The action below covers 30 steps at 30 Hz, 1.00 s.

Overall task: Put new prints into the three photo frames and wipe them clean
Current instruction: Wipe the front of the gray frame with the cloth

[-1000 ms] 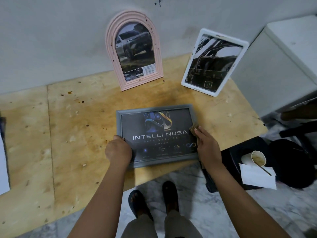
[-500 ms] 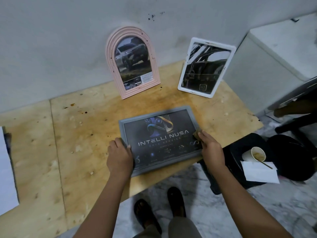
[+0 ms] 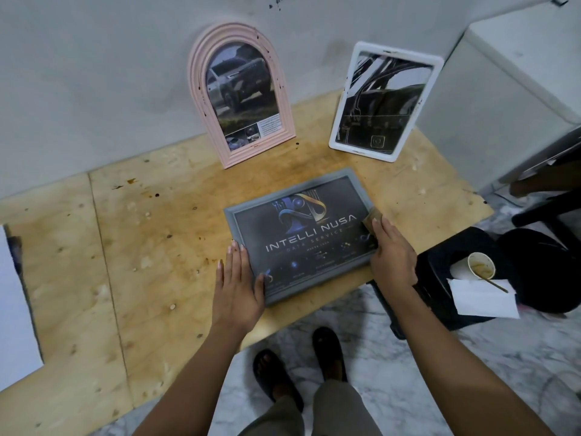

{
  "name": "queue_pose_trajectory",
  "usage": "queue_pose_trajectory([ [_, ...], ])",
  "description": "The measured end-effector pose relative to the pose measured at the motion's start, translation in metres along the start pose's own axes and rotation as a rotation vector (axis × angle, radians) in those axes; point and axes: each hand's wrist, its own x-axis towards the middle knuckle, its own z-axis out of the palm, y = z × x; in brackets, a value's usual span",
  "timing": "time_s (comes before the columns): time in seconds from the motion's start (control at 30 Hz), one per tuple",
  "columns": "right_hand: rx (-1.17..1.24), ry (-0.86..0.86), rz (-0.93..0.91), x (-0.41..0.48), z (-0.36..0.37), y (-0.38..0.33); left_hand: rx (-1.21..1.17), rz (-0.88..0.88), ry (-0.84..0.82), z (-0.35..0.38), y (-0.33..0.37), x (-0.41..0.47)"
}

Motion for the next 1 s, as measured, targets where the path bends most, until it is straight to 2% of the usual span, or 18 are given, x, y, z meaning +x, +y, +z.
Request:
queue_pose_trajectory([
  [0.13, 0.159, 0.095, -0.017, -0.021, 0.019, 0.001, 0.01, -0.013, 0.039, 0.002, 0.002, 0.0],
  [0.27, 0.232, 0.114, 0.05, -0.037, 0.023, -0.011, 0.016, -0.026, 0.062, 0.003, 0.004, 0.0],
  [0.4, 0.179, 0.21, -0.063, -0.051, 0.031, -0.025, 0.018, -0.027, 0.069, 0.004, 0.004, 0.0],
  [0.57, 0.144, 0.088, -0.113, -0.076, 0.036, -0.058, -0.005, -0.021, 0.062, 0.003, 0.004, -0.001],
  [0.67, 0.018, -0.018, -0.221, -0.084, 0.035, -0.072, -0.017, -0.014, 0.041, 0.003, 0.004, -0.001],
  [0.73, 0.05, -0.071, -0.283, -0.082, 0.035, -0.075, -0.022, -0.009, 0.035, 0.002, 0.005, 0.0],
  [0.8, 0.241, -0.112, -0.199, -0.074, 0.028, -0.08, -0.026, -0.015, 0.039, 0.0, 0.007, 0.001],
  [0.9, 0.619, -0.108, 0.17, -0.038, -0.001, -0.082, -0.063, -0.062, 0.063, -0.004, 0.013, 0.006],
  [0.93, 0.685, -0.076, 0.27, -0.022, -0.012, -0.08, -0.093, -0.088, 0.072, -0.005, 0.016, 0.008],
  [1.0, 0.701, 0.045, 0.328, 0.009, -0.029, -0.068, -0.166, -0.172, 0.088, -0.007, 0.023, 0.013],
])
